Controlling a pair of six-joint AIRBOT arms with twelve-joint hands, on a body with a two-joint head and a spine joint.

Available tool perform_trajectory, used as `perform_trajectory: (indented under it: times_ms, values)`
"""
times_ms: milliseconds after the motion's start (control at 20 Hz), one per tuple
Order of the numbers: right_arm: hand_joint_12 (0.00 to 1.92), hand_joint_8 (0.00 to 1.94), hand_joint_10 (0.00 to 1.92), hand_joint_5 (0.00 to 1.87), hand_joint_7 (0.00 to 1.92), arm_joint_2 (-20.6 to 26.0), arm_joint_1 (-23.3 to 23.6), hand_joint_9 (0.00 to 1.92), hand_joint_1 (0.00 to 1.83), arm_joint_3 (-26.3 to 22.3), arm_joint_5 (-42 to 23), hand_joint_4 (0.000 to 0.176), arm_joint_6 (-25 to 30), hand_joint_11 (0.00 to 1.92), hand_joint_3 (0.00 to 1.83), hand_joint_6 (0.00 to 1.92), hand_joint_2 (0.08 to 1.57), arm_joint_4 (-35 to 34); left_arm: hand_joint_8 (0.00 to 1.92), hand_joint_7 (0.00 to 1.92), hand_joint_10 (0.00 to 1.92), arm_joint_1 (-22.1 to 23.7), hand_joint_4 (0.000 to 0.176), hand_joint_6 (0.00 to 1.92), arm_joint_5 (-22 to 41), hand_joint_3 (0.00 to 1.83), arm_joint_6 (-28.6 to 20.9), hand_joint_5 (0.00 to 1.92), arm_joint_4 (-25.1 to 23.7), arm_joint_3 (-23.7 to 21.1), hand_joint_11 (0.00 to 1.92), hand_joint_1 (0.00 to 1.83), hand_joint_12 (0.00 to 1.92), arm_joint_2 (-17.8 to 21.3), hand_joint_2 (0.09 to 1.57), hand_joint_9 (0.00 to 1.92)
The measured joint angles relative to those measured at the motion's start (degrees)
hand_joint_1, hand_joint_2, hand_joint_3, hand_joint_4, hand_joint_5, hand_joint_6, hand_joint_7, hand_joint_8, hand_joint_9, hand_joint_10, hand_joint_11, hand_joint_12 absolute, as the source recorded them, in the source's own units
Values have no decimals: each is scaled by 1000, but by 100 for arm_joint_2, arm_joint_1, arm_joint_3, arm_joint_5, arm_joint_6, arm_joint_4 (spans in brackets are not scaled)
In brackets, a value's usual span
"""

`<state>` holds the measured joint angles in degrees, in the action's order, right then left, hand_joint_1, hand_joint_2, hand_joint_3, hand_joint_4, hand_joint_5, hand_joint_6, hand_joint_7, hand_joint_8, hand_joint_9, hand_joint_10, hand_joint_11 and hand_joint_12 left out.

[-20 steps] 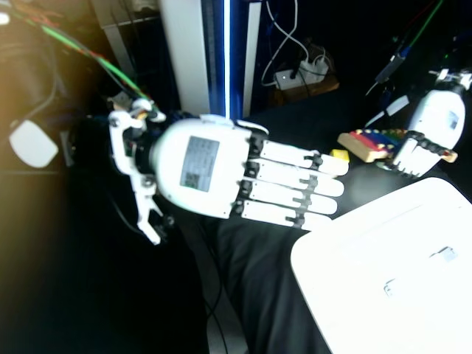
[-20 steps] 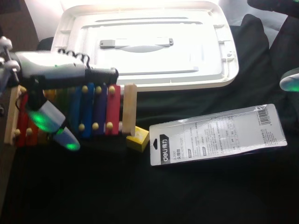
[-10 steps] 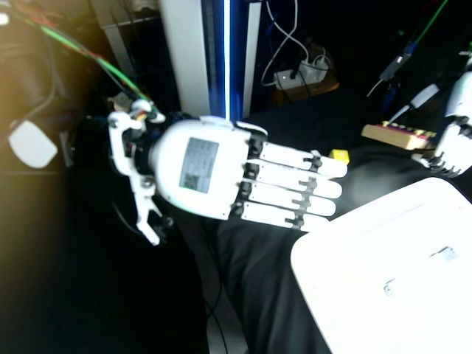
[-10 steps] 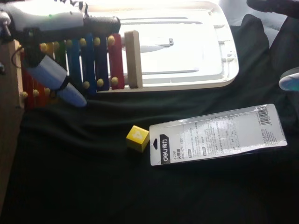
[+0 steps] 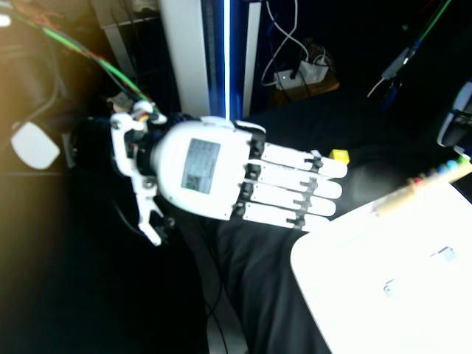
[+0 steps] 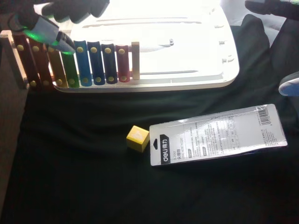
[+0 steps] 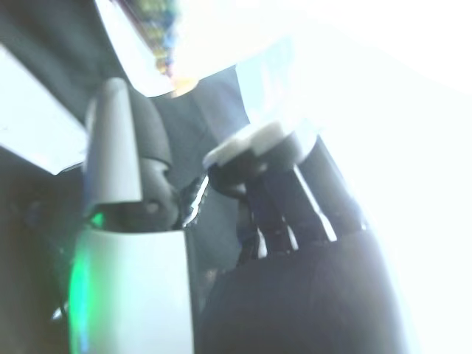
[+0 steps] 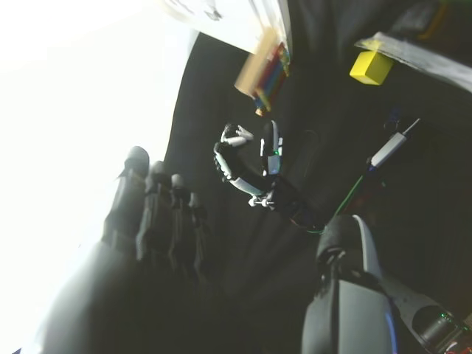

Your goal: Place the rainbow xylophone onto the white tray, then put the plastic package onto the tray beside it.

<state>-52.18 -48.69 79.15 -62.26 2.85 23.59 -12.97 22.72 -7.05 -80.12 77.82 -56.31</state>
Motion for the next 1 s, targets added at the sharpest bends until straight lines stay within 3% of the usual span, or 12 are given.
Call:
perform_trajectory:
  times_ms: [100, 150, 300, 400, 600, 700, 900, 1000]
  values:
    - [95, 5, 6, 123, 180, 0, 44, 180, 885, 0, -4, 6, 0, 107, 0, 4, 913, 15, 1921, 714, 1921, 7, 0, 1921, -55, 117, 0, 268, -52, 2, 1016, 1456, 1921, 0, 987, 935]
    - [102, 8, 12, 136, 193, 0, 66, 200, 906, 7, -22, 0, 2, 118, 0, 7, 911, 0, 1921, 726, 1921, 7, 0, 1921, -92, 92, 0, 278, -111, 2, 1107, 1449, 1921, -26, 999, 986]
    - [111, 6, 14, 136, 194, 0, 66, 211, 905, 4, -44, 2, 2, 132, 0, 5, 905, 15, 1921, 701, 1921, 7, 0, 1921, -122, 84, 0, 274, -127, 2, 1101, 1430, 1921, -37, 1000, 971]
    - [110, 7, 6, 132, 200, 0, 66, 198, 910, 4, -46, 0, 2, 123, 0, 3, 899, 11, 1921, 596, 1921, 7, 0, 1921, -149, 62, 0, 246, -151, 2, 923, 1409, 1921, -37, 1000, 823]
    - [124, 11, 10, 142, 218, -20, 66, 216, 892, 4, -46, 4, 2, 144, 0, 5, 889, 11, 1921, 504, 1921, 7, 0, 1921, -168, 47, 0, 213, -205, 2, 779, 1325, 1921, -46, 1024, 684]
    - [134, 8, 16, 140, 221, -20, 66, 238, 863, 4, -46, 0, 2, 161, 0, 2, 877, 9, 1921, 562, 1921, 7, 0, 1915, -170, 41, 0, 202, -208, 2, 831, 1305, 1921, -63, 1036, 767]
    - [126, 5, 8, 141, 222, -20, 66, 232, 841, -9, -48, 4, 2, 137, 0, 1, 869, 4, 1921, 554, 1921, -55, 0, 1921, -164, 33, -2, 200, -170, 2, 832, 1329, 1921, -61, 1050, 758]
    - [126, 4, 4, 143, 222, -20, 66, 225, 859, -9, -50, 2, 2, 132, 0, 2, 871, 17, 1921, 464, 1895, -96, 0, 1905, -162, 26, -2, 189, -127, 2, 715, 1306, 1914, -61, 1058, 647]
